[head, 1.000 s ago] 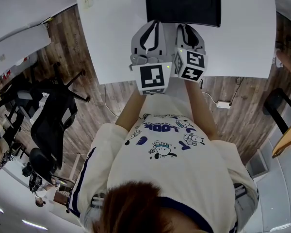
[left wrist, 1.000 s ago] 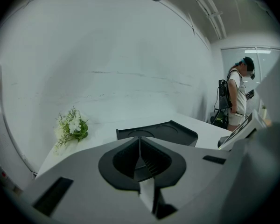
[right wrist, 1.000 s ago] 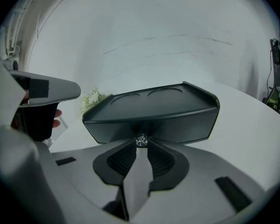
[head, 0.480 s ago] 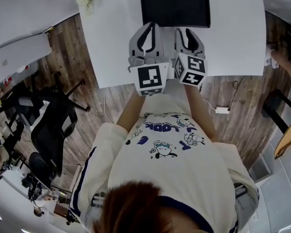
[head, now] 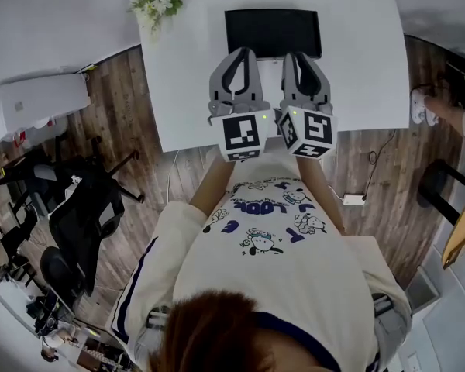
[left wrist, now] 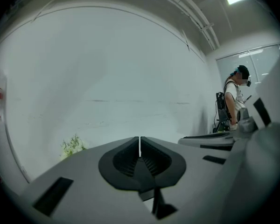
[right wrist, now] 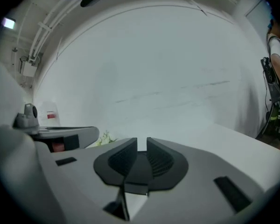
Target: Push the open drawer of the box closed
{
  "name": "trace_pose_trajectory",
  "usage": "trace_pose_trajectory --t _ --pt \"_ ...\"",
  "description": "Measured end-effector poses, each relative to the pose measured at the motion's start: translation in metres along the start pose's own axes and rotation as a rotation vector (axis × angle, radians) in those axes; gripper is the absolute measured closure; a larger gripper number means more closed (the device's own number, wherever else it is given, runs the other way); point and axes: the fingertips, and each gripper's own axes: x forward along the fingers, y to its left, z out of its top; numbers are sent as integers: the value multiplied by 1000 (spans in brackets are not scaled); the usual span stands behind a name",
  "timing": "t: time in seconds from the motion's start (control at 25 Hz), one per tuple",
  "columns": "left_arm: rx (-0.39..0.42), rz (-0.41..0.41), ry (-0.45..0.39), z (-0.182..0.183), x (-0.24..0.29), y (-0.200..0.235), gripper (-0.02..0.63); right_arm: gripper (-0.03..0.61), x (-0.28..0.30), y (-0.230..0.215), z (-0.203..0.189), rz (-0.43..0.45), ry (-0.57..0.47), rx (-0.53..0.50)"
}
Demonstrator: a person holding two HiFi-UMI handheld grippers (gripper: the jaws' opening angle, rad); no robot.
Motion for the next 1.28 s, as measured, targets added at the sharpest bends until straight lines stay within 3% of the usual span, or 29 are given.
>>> trace_pose_trajectory --t 0.56,1.28 --pt "30 27 -110 42 -15 0 594 515 -13 12 43 24 -114 -57" --pt "40 28 -135 50 -20 -2 594 522 -13 16 45 36 -115 -66"
